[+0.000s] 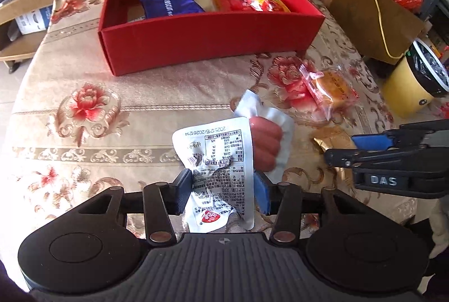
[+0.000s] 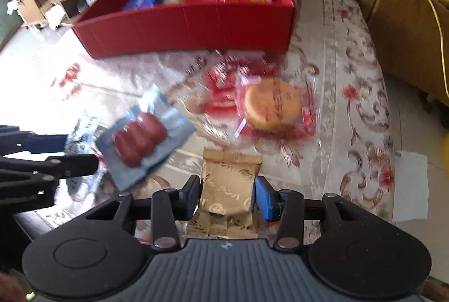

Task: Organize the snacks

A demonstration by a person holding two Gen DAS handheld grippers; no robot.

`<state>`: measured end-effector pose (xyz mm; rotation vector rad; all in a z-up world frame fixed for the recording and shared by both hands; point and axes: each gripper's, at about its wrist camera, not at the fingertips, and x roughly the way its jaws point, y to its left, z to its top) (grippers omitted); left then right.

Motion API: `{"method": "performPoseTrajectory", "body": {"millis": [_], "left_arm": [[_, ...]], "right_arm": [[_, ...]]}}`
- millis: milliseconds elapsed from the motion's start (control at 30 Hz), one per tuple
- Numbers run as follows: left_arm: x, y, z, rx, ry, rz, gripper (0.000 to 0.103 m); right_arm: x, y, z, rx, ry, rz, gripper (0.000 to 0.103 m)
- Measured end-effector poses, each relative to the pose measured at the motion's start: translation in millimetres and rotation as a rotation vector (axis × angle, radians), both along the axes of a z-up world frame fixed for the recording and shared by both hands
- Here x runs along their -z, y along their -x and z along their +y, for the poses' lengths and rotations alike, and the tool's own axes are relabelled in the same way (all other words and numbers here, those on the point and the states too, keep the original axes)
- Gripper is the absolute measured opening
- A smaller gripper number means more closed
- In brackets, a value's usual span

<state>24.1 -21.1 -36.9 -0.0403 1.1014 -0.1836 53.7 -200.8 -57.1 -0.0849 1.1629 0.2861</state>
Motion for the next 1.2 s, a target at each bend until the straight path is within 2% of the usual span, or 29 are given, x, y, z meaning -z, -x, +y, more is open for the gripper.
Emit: {"method": "performPoseTrajectory", "body": {"millis": [133,233,300,333,367,433,800,1200], "left_arm": [[1,-1,-2,0.016,0.021,0.004,0.055],[1,-1,-1,0.024,0.031,0.008,0.055],[3,-2,0,0.023,0.034,0.012,0.055],[4,-2,1,0.020,0.035,0.015,0.055],[4,-3,2,0.017,0.037,0.017,0.055],[4,-3,3,0.014,0.040,0.018,0.055],[-10,-1,4,0.006,0.066,-0.014,0.055],[-31,-18,3,0.001,0.079,-0.070,0.055]], "right_arm": [[2,-7,1,0.011,-0.006,0.005,0.047],[4,-10,8,0.000,0.028,-0.006,0.051],[4,-9,11,-0.008,0.045,-0.014,0.049],[3,-8,11,-0.011,0.044,-0.016,0.047],[2,-6,13,-0.014,0.052,-0.021,0.041],[0,-2,17,-0.026,0.075,-0.031,0.039],[-27,6,13,-0.002,-0.029,-0.088,0.038],[-52,-12,20,-0.006,-0.094,-0.156,0.038]]}}
